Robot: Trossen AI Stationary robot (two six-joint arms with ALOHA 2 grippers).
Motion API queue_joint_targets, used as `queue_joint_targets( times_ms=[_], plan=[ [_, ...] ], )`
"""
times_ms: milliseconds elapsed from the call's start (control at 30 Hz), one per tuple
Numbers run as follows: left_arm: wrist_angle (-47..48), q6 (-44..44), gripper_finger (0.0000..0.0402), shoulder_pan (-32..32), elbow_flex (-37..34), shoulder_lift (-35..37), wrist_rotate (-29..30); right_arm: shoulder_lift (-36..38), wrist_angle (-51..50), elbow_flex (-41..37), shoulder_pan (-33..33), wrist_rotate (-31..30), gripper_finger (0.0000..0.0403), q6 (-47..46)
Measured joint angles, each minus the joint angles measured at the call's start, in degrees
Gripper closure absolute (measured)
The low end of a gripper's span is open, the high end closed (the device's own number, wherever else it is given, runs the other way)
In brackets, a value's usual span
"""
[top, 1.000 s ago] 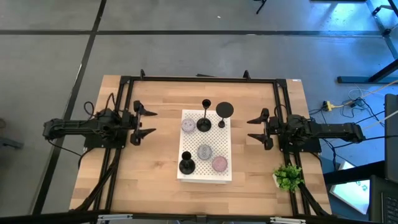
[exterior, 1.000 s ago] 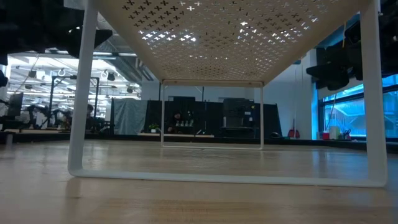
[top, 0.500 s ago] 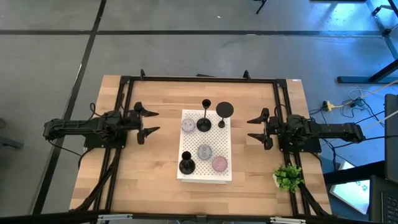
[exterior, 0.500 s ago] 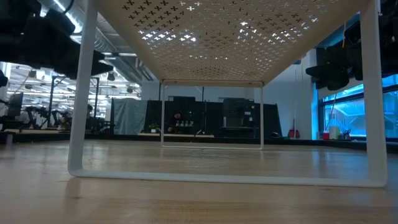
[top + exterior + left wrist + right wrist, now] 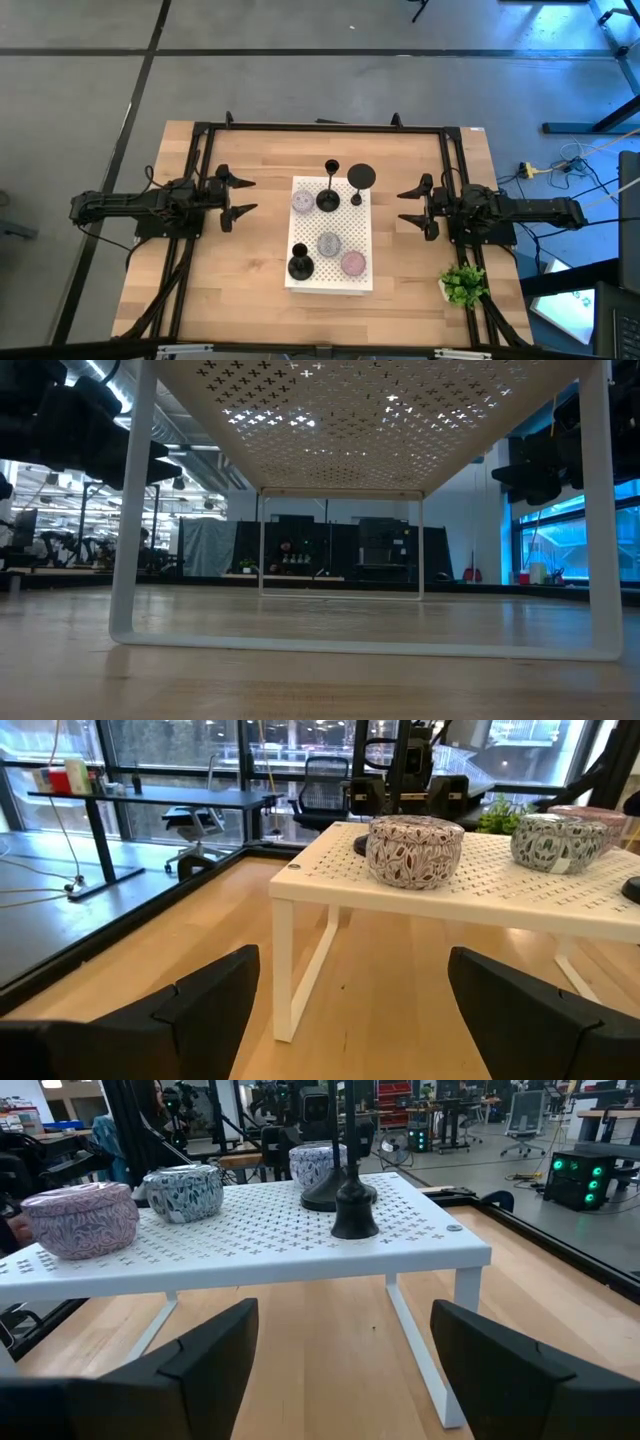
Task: Pick & Place candle stick holders
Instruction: Return to Home Position
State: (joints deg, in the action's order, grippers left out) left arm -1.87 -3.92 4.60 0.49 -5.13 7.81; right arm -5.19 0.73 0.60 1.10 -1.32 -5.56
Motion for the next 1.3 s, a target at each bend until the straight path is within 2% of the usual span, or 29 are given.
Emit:
queue_joint_targets(
  times_ms=[200,333,433,600,700,1300],
  plan=[
    [-0.01,-0.14,0.008,0.02,0.0,0.0,0.0,0.0,0.0,0.0,-0.01,0.0,0.0106,0.0],
    [-2.6,-7.09,0.008,0.02,0.0,0.02,0.07,0.0,-0.02,0.0,0.0,0.0,0.0106,0.0],
    [-3.14,-8.61,0.008,0.01,0.0,0.0,0.07,0.0,-0.02,0.0,-0.02,0.0,0.0106,0.0],
    [-2.97,1.3,0.008,0.02,0.0,0.0,0.15,0.0,-0.01,0.0,-0.01,0.0,0.0106,0.0],
    [-2.97,4.04,0.008,0.02,0.0,0.0,0.14,0.0,-0.01,0.0,-0.01,0.0,0.0106,0.01],
    [-3.02,3.23,0.008,0.02,0.0,0.0,0.11,0.0,-0.02,0.0,-0.02,0.0,0.0106,0.0]
  ],
)
